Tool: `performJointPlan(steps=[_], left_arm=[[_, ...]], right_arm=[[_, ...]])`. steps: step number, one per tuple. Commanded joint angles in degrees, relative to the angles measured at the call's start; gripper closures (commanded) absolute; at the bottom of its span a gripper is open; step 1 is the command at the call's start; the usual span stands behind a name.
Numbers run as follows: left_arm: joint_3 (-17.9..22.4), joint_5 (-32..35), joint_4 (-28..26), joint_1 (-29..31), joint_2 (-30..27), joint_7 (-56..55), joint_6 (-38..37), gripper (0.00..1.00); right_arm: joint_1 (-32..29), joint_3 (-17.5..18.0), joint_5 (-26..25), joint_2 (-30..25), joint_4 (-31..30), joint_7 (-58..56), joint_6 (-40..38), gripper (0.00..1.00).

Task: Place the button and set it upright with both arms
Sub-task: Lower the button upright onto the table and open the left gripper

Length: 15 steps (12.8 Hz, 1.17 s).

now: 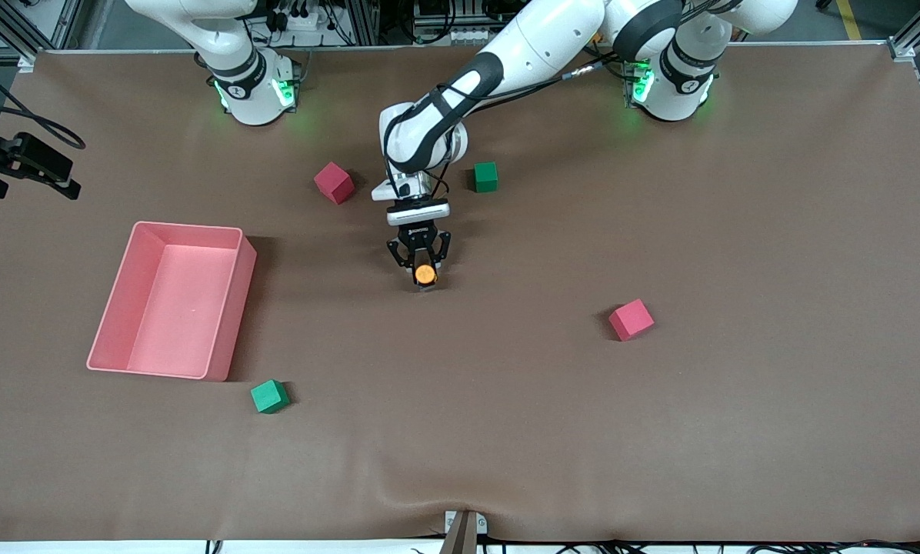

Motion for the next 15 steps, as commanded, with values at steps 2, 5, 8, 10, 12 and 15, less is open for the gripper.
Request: performJointPlan(steps=[2,5,8,10,12,15], left_arm=[[0.59,2.23,0.54,-0.71,1.95,-2.63,0.23,0.78],[0.5,1.26,-0.87,-1.23,1.87,-3.15,0.05,0.0],[-0.03,-8.11,-0.43,-2.9,-0.41,-2.81,-0.56,0.0],[-1.25,-16.19,-0.43,-3.69,-3.04,-1.32,-0.91,0.0],[-3.45,-26.9,-0.17,-3.61,-6.2,2.8,-2.22,0.0],[-6.35,-37.21,0.01,-3.35,-11.47,9.57,-9.07,0.0]], right_arm=[[-0.56,0.09,0.23,-0.32,-0.2,-0.78,-0.98,0.0],[-0.48,0.09,0.32,-0.32,-0.2,-0.69,-0.98,0.0],[-0.48,0.09,0.32,-0.32,-0.2,-0.6,-0.98,0.0],[-0.56,0.09,0.4,-0.32,-0.11,-0.6,-0.98,0.0],[-0.56,0.09,0.4,-0.32,-0.11,-0.6,-0.98,0.0],[-0.48,0.09,0.4,-0.32,-0.2,-0.51,-0.98,0.0]])
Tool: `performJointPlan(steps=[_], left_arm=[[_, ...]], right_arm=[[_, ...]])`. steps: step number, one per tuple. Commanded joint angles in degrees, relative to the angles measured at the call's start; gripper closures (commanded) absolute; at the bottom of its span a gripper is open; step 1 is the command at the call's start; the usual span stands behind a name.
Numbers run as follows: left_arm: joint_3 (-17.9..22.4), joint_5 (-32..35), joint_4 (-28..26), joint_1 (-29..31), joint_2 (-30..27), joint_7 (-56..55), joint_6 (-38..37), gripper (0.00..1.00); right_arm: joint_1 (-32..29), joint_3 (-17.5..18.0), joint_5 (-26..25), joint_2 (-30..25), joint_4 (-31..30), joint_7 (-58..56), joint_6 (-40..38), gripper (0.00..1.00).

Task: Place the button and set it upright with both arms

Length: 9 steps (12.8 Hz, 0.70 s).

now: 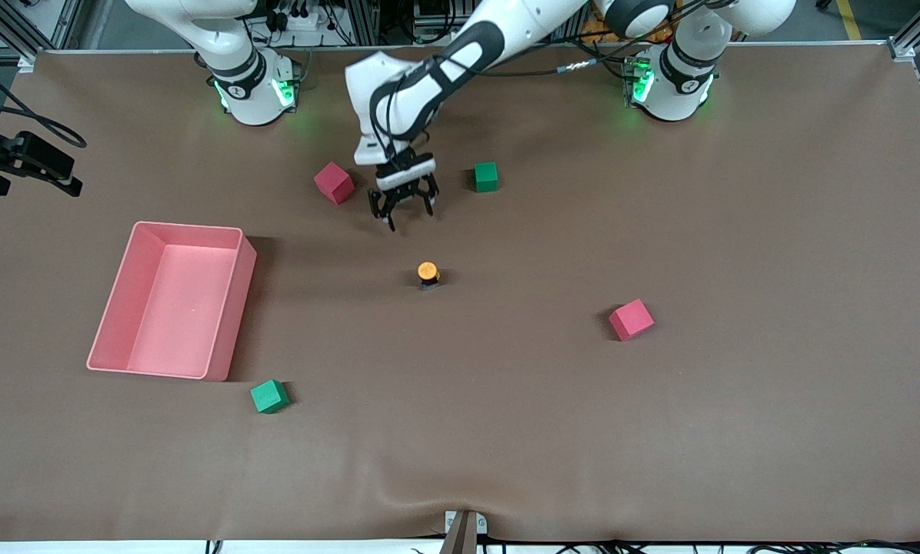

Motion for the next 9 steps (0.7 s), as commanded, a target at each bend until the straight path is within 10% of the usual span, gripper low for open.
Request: performJointPlan(steps=[1,9], left_arm=[[-1.65,-7.79,-1.21,0.87,-6.56,5.1,-4.58,0.0],[-1.21,-28.8,-1.3,19.21,-30.73,45.75,-17.95,0.0]], right_arm=[[-0.54,0.2,0.4,-0.32,-0.12,-0.51,-0.41,0.0],[-1.06,0.2,0.49,-0.32,-0.12,-0.78,-0.41,0.0]])
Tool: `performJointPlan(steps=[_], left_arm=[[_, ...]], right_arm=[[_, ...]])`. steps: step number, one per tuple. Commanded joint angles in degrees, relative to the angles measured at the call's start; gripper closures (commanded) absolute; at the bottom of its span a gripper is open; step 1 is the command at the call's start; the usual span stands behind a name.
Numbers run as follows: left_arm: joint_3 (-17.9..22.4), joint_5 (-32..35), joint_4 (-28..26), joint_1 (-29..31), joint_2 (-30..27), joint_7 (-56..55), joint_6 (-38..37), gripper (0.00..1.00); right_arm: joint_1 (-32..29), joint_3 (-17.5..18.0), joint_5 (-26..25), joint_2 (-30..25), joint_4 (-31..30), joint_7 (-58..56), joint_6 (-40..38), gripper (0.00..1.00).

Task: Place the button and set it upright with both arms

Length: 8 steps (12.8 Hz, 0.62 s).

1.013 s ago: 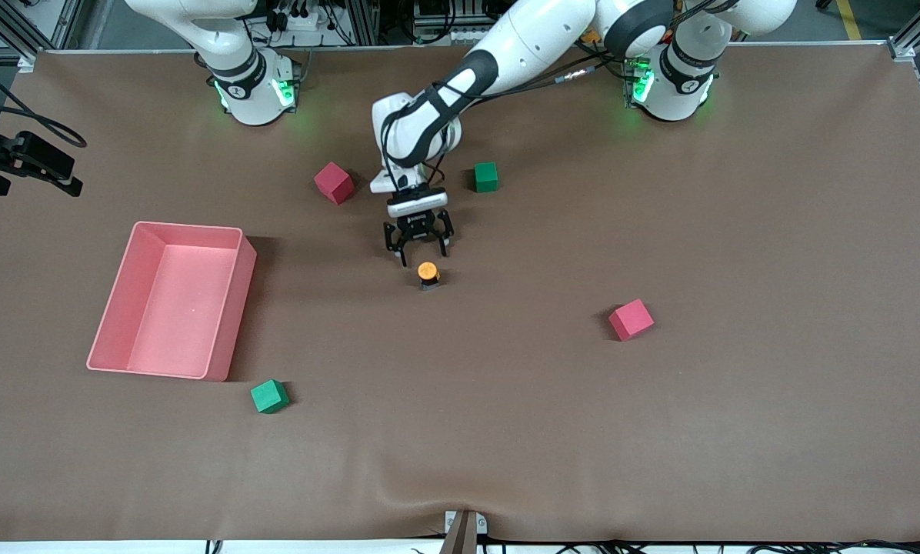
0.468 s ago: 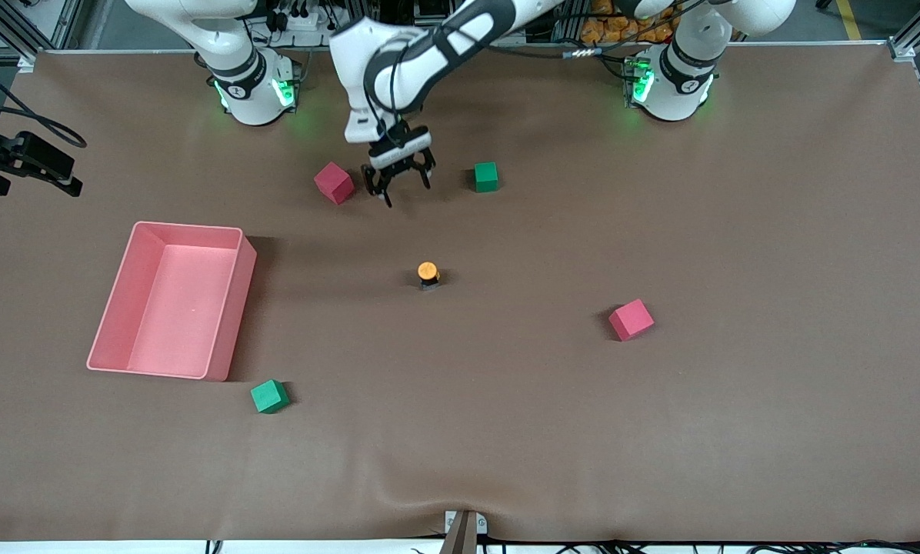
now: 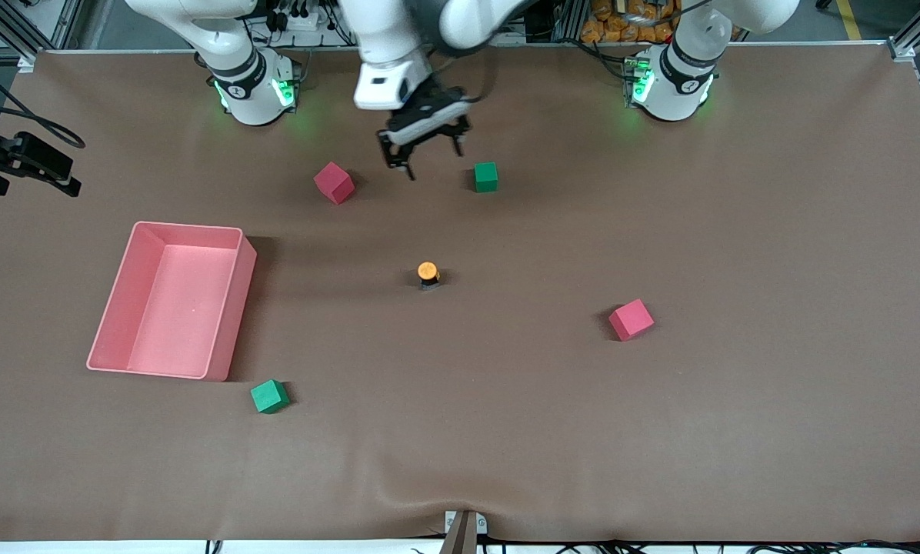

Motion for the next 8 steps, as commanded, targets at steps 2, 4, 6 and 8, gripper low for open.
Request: performJointPlan(steps=[2,4,6,8], left_arm=[[-0.42,-8.79,-2.58,13.71,-9.83,21.01,-0.53,0.0],[-0.42,-12.58,-2.5,21.01,-13.44,31.04,-3.07,0.0],[-0.42,-17.67,-2.5,28.75,-16.17,35.9,-3.17,0.0],[-0.42,-19.54,-2.5,34.29,-18.63,42.83,-4.91,0.0]], right_arm=[[-0.98,0.34,0.49,-0.32,-0.02,-0.78,-0.39,0.0],[-0.89,0.34,0.49,-0.32,-0.02,-0.78,-0.39,0.0],[-0.98,0.34,0.49,-0.32,-0.02,-0.86,-0.48,0.0],[-0.89,0.34,0.49,-0.32,0.07,-0.86,-0.39,0.0]])
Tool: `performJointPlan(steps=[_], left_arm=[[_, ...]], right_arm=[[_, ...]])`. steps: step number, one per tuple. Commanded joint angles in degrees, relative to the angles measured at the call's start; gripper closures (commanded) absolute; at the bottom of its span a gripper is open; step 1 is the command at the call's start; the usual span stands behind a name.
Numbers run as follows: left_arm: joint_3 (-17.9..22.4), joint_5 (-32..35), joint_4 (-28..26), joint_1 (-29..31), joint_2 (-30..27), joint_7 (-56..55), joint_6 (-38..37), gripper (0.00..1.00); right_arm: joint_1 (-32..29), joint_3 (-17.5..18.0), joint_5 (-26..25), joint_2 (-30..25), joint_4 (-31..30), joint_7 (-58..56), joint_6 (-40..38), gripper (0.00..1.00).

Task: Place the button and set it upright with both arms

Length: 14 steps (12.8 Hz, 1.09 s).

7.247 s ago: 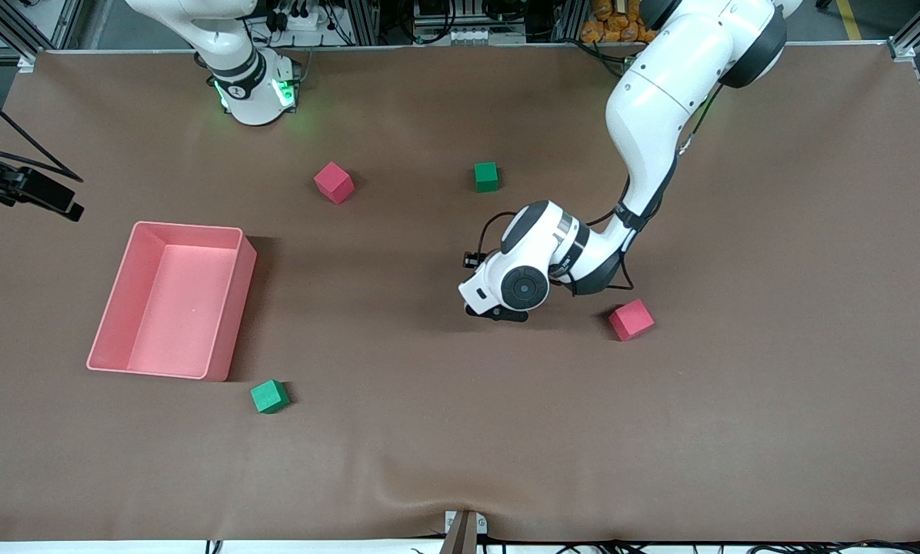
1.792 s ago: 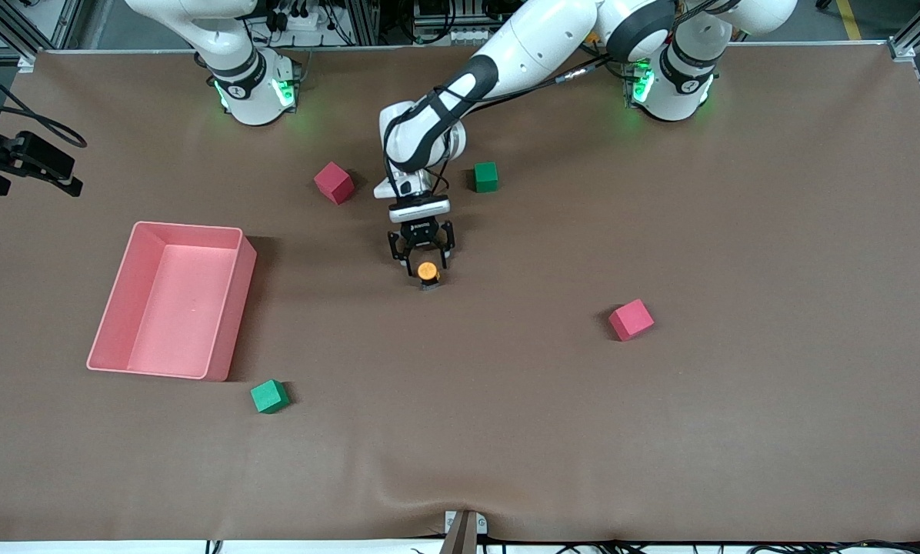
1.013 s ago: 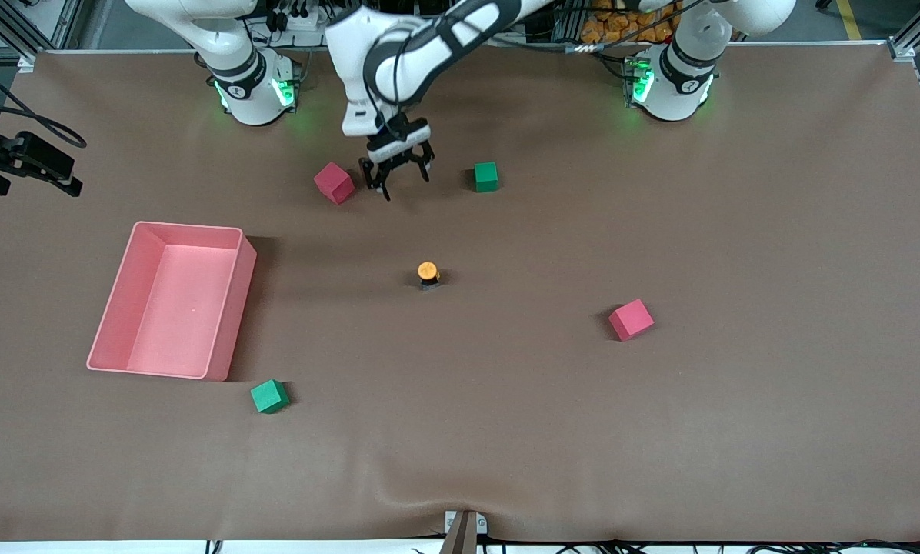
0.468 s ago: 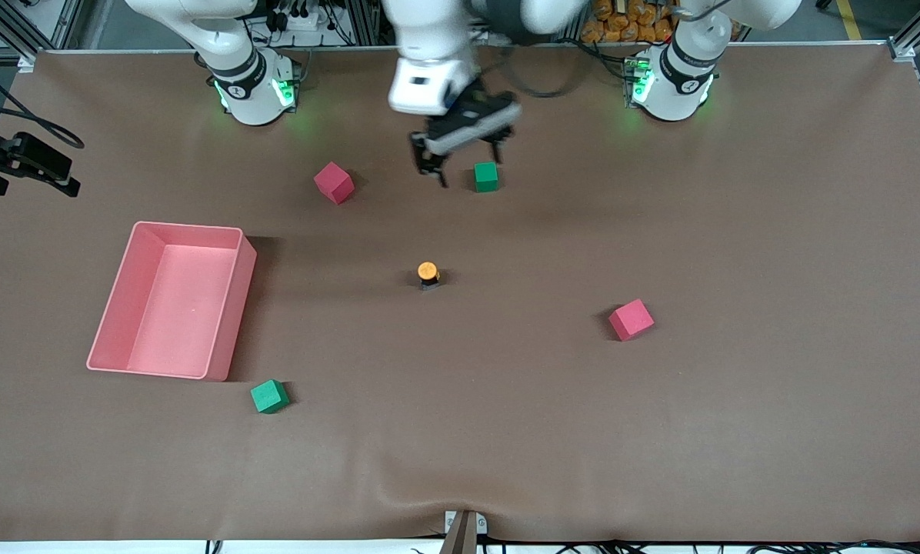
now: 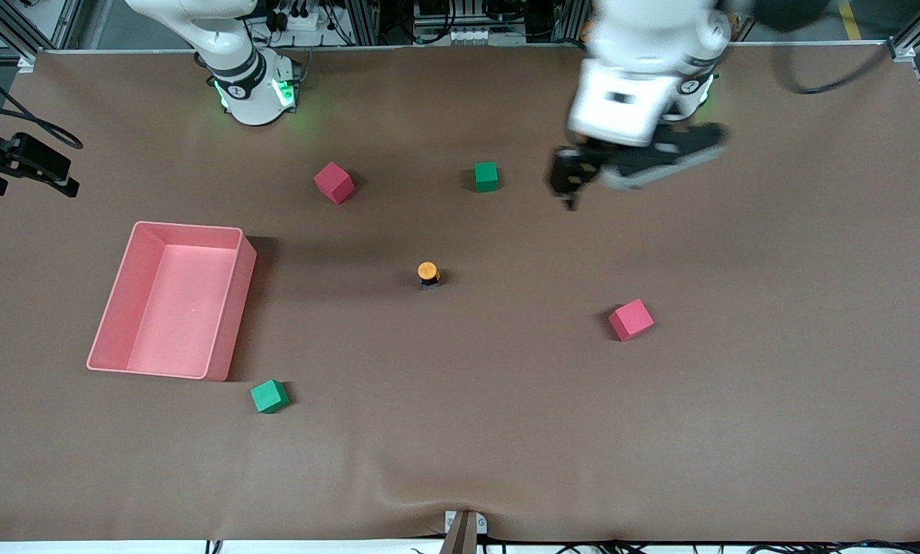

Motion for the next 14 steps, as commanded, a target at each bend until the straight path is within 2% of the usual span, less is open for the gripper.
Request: performJointPlan(steps=[1,5,8,9,12,14], left_arm=[[-0.66,-2.47,-2.07,6.84,-4.12,8.63,-2.01,0.0],[-0.66,-5.99,-2.07,19.94,-6.14,25.68,-5.87,0.0],[-0.58,-5.99,-2.07,24.7,-6.23,34.49,-7.11,0.0],[0.21,-5.72,-2.24,24.89,-6.32,36.77,-7.89,0.0],[11.25,-5.9,-2.86,18.93,-6.67,45.13,-9.66,0.0],[11.91,-5.9,-3.65,18.91,-7.37,46.29,-10.54,0.0]], right_arm=[[-0.79,0.39,0.58,-0.36,0.19,-0.86,-0.38,0.0],[-0.61,0.39,0.58,-0.36,0.1,-0.69,-0.47,0.0],[-0.79,0.39,0.67,-0.36,0.11,-0.86,-0.38,0.0],[-0.79,0.39,0.75,-0.36,0.11,-0.86,-0.38,0.0],[-0.79,0.39,0.75,-0.36,0.11,-0.86,-0.47,0.0],[-0.79,0.39,0.75,-0.36,0.11,-0.78,-0.38,0.0]])
